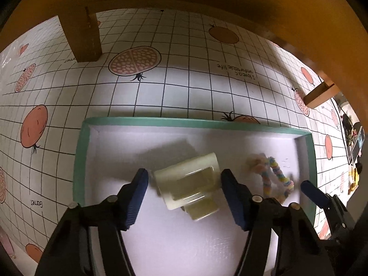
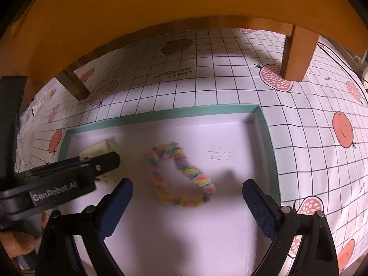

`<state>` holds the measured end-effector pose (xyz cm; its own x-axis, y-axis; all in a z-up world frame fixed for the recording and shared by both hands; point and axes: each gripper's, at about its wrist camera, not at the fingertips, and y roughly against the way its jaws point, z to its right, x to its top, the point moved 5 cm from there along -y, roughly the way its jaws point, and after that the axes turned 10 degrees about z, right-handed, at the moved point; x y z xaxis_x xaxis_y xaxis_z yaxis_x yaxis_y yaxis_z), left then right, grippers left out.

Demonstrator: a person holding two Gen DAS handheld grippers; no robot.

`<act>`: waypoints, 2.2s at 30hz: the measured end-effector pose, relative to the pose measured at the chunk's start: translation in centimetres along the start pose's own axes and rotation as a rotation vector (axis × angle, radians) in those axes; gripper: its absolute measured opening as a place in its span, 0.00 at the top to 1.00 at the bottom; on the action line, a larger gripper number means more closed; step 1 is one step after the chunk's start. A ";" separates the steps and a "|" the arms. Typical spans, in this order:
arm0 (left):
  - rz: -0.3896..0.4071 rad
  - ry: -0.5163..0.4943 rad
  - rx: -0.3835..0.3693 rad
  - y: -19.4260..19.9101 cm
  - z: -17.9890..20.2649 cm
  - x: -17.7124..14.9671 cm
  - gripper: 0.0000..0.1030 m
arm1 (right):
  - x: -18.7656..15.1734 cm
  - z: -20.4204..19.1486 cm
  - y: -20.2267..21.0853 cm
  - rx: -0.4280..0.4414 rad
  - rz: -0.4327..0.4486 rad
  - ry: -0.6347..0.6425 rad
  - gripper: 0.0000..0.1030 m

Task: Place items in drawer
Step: 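Lower the left tool onto the cream block while the right tool lowers onto the pipe-cleaner ring, then grasp the cream block with the left tool while the right tool grasps the pipe-cleaner ring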

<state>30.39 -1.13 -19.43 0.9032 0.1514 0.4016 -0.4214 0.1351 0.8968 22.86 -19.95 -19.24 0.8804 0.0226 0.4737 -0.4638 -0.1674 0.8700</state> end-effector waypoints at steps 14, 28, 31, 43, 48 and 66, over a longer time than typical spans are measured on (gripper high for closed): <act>0.010 0.004 0.017 1.3 -0.6 -1.3 0.37 | 0.1 -0.5 -2.2 -0.085 -0.011 0.138 0.11; 0.018 -0.047 0.076 0.4 1.1 -1.7 0.37 | 0.2 -1.8 -1.8 -0.073 0.002 0.212 0.38; 0.020 -0.045 0.077 0.5 1.1 -1.9 0.37 | 0.1 -2.2 -1.7 -0.060 0.003 0.229 0.47; 0.005 -0.051 0.091 0.8 0.5 -2.6 0.50 | -0.1 -2.5 -1.5 -0.045 -0.003 0.256 0.58; 0.003 -0.032 0.083 1.3 -0.1 -3.1 0.50 | -0.2 -2.3 -1.3 -0.046 -0.009 0.259 0.59; 0.010 0.024 0.047 2.9 -1.3 -4.0 0.50 | -0.6 -2.8 0.2 -0.042 0.012 0.312 0.65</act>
<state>25.42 -0.06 -18.72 0.8966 0.1759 0.4064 -0.4255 0.0877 0.9007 22.01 -17.27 -18.99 0.8050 0.3230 0.4977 -0.4836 -0.1288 0.8658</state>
